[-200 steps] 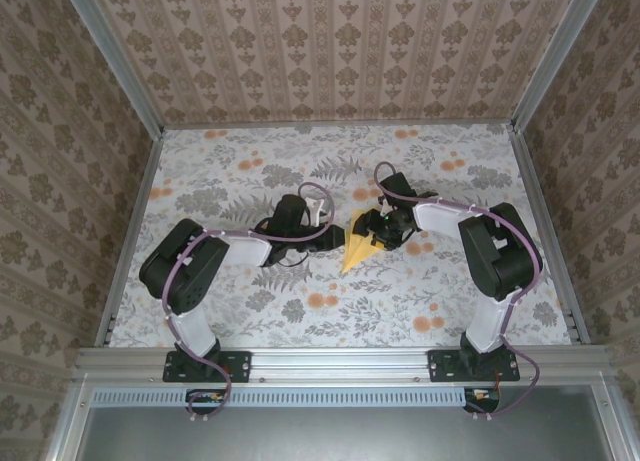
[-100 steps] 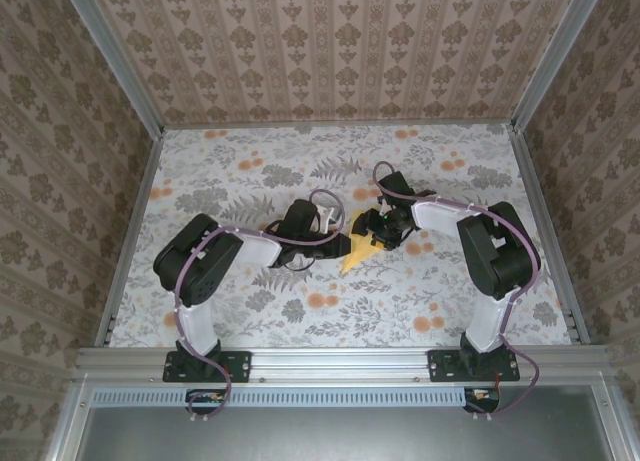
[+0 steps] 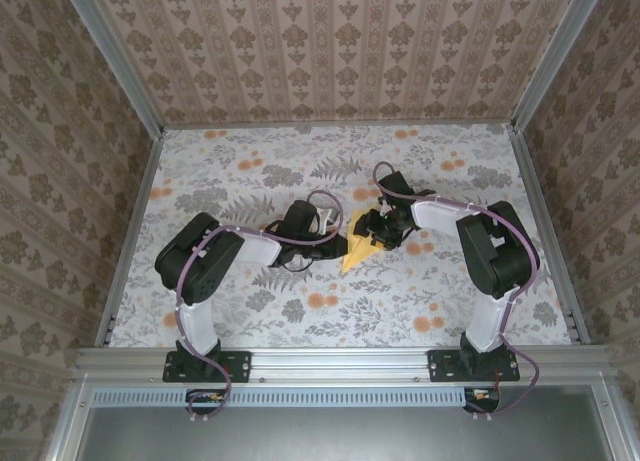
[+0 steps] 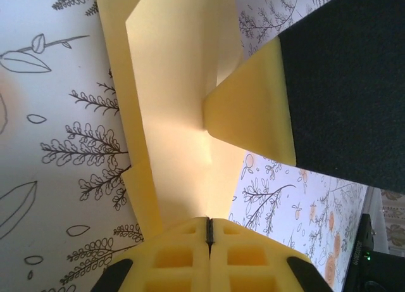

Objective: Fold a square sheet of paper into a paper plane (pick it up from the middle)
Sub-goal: Fourth fold the wing at the center of the table.

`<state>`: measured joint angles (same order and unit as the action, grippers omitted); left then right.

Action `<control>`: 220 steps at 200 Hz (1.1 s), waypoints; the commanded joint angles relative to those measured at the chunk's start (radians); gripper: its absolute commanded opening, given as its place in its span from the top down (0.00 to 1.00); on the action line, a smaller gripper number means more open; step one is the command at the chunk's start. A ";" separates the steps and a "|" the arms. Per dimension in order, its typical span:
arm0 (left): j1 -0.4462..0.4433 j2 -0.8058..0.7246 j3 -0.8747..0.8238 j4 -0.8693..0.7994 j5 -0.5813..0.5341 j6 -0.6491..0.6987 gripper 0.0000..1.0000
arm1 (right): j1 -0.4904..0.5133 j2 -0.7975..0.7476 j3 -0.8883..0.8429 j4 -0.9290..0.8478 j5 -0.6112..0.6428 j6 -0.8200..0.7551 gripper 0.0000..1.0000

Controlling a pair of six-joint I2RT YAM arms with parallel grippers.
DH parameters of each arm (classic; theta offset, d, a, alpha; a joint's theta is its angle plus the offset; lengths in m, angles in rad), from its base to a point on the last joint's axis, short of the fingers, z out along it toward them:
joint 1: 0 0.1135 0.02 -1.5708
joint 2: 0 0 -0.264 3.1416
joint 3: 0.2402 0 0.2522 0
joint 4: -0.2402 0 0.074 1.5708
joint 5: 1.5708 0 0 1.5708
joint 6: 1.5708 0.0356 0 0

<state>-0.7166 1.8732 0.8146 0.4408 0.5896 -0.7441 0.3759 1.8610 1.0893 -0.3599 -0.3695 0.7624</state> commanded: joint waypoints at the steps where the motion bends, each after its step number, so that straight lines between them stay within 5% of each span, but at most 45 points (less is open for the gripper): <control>1: 0.008 0.026 0.028 -0.022 -0.006 0.012 0.95 | 0.003 0.103 -0.042 -0.131 0.125 -0.005 0.44; 220: 0.003 0.050 0.046 -0.079 -0.023 0.026 0.96 | 0.032 0.172 -0.002 -0.200 0.178 -0.012 0.48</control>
<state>-0.7166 1.9030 0.8413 0.4034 0.5755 -0.7414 0.3977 1.9049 1.1595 -0.4568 -0.3187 0.7612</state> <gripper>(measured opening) 0.053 0.524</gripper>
